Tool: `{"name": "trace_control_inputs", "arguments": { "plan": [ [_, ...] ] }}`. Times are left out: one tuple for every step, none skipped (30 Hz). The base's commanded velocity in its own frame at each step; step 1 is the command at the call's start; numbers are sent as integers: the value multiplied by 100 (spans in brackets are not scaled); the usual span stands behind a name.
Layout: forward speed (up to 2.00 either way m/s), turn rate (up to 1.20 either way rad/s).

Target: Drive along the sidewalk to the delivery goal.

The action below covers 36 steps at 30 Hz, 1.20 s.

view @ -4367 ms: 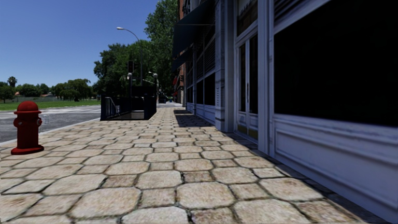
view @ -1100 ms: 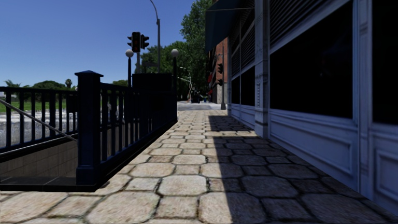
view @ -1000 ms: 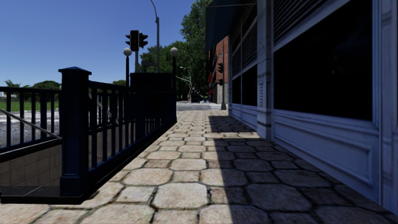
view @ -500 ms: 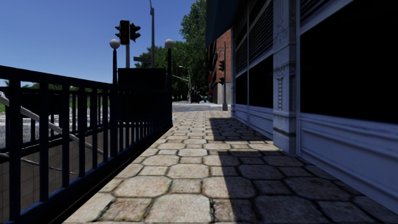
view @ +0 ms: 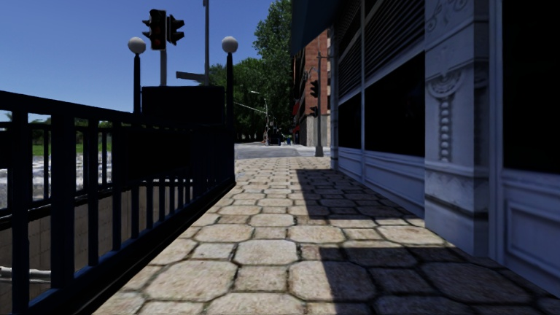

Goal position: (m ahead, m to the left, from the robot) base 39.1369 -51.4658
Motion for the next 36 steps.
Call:
{"name": "trace_control_inputs", "arguments": {
  "plan": [
    [200, 0],
    [200, 0],
    [200, 0],
    [200, 0],
    [200, 0],
    [200, 0],
    [200, 0],
    [200, 0],
    [200, 0],
    [200, 0],
    [200, 0],
    [200, 0],
    [200, 0],
    [200, 0],
    [200, 0],
    [200, 0],
    [200, 0],
    [200, 0],
    [200, 0],
    [200, 0],
    [200, 0],
    [200, 0],
    [200, 0],
    [200, 0],
    [200, 0],
    [200, 0],
    [200, 0],
    [200, 0],
    [200, 0],
    [200, 0],
    [200, 0],
    [200, 0],
    [200, 0],
    [200, 0],
    [200, 0],
    [200, 0]
  ]
}}
